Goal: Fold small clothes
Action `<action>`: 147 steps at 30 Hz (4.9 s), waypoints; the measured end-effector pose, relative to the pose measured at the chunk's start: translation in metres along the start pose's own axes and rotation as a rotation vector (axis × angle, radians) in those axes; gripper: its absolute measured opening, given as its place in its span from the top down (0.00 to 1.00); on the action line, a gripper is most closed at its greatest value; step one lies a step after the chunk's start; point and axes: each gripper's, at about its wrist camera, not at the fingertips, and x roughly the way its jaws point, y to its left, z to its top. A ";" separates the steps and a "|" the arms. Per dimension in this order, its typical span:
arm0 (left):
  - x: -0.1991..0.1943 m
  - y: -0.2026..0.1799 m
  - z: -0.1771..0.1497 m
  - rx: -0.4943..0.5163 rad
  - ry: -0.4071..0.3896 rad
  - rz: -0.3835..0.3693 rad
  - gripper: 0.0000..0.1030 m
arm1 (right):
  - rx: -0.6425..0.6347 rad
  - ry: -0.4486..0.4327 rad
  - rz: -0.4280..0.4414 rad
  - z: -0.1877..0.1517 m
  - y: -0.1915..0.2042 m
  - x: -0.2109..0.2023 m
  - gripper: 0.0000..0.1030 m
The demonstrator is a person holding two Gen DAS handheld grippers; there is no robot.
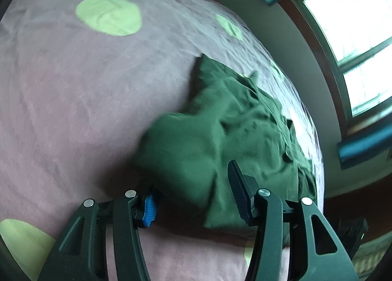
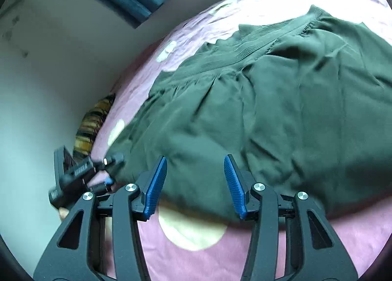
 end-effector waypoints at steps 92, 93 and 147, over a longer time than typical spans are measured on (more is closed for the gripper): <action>0.024 -0.172 -0.187 0.688 -0.183 0.113 0.29 | 0.232 -0.095 0.070 0.043 -0.136 -0.148 0.28; 0.025 -0.169 -0.184 0.671 -0.167 0.109 0.29 | 0.212 -0.066 0.057 0.050 -0.132 -0.138 0.28; 0.069 -0.175 -0.187 0.685 0.030 0.144 0.22 | 0.288 -0.113 0.031 -0.011 -0.231 -0.141 0.91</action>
